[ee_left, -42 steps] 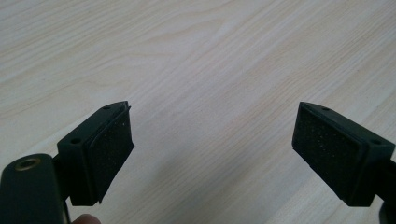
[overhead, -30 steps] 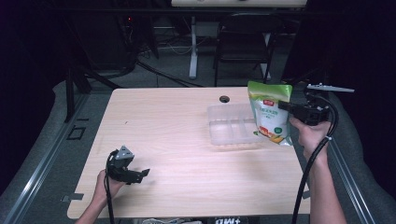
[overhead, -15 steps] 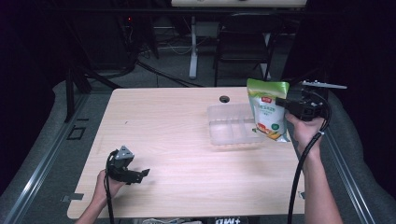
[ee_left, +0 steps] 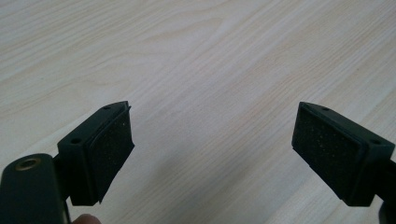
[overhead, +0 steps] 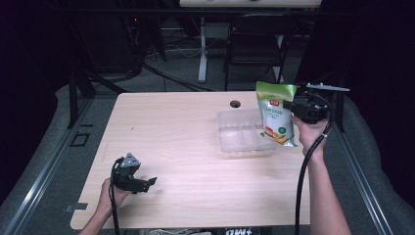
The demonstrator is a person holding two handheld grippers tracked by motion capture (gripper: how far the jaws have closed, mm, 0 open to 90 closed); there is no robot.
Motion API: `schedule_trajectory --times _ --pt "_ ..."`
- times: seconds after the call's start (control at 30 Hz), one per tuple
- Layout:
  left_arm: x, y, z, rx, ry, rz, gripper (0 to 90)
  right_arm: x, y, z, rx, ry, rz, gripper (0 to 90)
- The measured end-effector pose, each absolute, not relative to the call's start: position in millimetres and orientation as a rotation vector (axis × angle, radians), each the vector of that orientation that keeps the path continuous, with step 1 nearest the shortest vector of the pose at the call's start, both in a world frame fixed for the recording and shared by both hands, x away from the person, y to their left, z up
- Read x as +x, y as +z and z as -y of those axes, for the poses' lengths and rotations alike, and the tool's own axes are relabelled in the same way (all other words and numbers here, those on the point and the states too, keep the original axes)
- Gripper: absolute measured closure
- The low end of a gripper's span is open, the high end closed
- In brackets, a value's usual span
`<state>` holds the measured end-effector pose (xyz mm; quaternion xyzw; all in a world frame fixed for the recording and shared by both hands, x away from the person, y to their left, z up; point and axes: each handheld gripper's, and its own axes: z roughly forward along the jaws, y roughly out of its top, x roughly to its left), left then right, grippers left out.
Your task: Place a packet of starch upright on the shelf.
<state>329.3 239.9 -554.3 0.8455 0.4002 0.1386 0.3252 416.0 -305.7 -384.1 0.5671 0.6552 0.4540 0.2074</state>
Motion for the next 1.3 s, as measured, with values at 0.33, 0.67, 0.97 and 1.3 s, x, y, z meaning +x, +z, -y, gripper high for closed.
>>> schedule_trajectory --times 0.33,0.67,0.97,1.3 --pt "329 -555 -239 2.21 0.364 -1.053 12.0 431 -397 303 1.627 1.249 -1.791 89.5" --pt "329 -555 -240 2.212 0.362 -1.05 12.1 446 -413 296 1.66 1.273 -1.75 89.4" --pt "330 -555 -241 2.221 0.354 -1.047 12.1 453 -428 293 1.688 1.34 -1.667 89.4" --pt "329 -555 -240 2.218 0.353 -1.047 12.2 449 -441 295 1.683 1.322 -1.71 89.3"
